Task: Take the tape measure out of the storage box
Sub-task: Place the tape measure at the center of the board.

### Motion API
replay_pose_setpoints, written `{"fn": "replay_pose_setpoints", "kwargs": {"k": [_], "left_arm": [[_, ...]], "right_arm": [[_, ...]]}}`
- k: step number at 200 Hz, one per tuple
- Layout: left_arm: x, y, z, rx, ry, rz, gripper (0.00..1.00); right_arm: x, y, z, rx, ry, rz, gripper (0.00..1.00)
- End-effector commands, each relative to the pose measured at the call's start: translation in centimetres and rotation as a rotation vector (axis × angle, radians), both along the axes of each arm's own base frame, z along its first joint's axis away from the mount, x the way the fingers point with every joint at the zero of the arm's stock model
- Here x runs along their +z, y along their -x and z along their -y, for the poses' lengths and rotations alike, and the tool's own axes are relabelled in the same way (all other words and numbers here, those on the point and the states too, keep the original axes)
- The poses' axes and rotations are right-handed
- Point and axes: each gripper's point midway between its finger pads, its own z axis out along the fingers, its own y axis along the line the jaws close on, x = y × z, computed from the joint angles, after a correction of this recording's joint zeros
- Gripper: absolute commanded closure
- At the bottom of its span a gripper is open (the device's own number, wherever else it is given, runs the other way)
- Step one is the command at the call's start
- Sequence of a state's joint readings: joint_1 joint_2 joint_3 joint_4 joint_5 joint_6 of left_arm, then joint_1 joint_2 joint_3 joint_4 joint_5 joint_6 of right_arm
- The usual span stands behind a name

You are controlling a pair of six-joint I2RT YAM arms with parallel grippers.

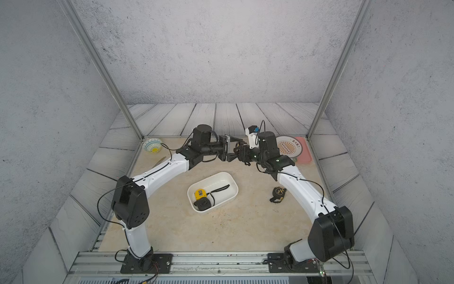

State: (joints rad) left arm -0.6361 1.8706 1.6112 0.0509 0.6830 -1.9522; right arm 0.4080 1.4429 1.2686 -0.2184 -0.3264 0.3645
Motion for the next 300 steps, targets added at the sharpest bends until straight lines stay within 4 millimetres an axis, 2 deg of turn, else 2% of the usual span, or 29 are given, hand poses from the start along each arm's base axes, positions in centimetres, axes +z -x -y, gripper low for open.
{"fn": "replay_pose_setpoints", "kwargs": {"k": [1,14,28,35,50,58,69,81,97,116,145,174,198,221,238,267,300], "left_arm": [[2.7,0.7,0.5,-0.036,0.070,0.060,1.00],[3.0,0.8,0.6,-0.042,0.075,0.069,1.00],[3.1,0.7,0.8,-0.049,0.077,0.080,1.00],[3.1,0.7,0.9,-0.054,0.080,0.090,1.00],[3.7,0.5,1.3,-0.077,0.090,0.130,1.00],[3.8,0.5,1.4,-0.088,0.090,0.145,0.83],[3.6,0.5,1.5,-0.102,0.077,0.150,0.71],[3.3,0.6,1.5,-0.115,0.070,0.158,0.51],[2.6,0.7,1.4,-0.130,0.057,0.170,0.42],[1.6,0.7,1.1,-0.160,0.025,0.189,0.38],[-0.9,0.6,-0.6,-0.187,-0.088,0.195,0.31],[-3.6,1.0,-1.8,-0.197,-0.145,0.168,0.23],[-5.6,1.3,-2.3,-0.214,-0.171,0.145,0.18],[-6.7,1.2,-2.8,-0.229,-0.197,0.149,0.14],[-7.4,1.0,-4.1,-0.240,-0.265,0.170,0.12],[-9.1,1.2,-7.3,-0.320,-0.499,0.254,0.12],[-11.4,1.9,-11.3,-0.468,-0.804,0.323,0.13]], "right_arm": [[1.0,-0.7,-0.4,-0.003,-0.005,0.033,0.55],[1.0,-0.7,-0.5,-0.001,-0.006,0.032,0.66],[1.0,-0.7,-0.6,0.000,-0.002,0.030,0.86],[1.0,-0.7,-0.5,-0.004,0.001,0.030,1.00],[1.0,-0.7,-0.3,-0.010,0.012,0.029,1.00],[1.0,-0.7,-0.2,-0.016,0.013,0.031,1.00],[1.0,-0.7,0.1,-0.032,0.022,0.029,1.00],[1.1,-0.8,0.6,-0.061,0.027,0.031,1.00],[1.2,-0.9,1.5,-0.120,0.020,0.039,1.00],[0.8,-0.8,2.9,-0.162,-0.031,0.007,1.00],[-0.4,-0.5,5.2,-0.226,-0.050,-0.041,1.00],[-2.9,-0.9,9.0,-0.335,-0.154,-0.143,1.00],[-4.3,-1.0,10.8,-0.376,-0.163,-0.183,1.00],[-5.4,-1.2,11.2,-0.375,-0.164,-0.223,1.00],[-6.4,-1.3,10.5,-0.349,-0.187,-0.270,1.00],[-8.7,-1.9,9.2,-0.303,-0.236,-0.376,1.00],[-12.5,-2.4,9.2,-0.322,-0.251,-0.509,1.00]]}}
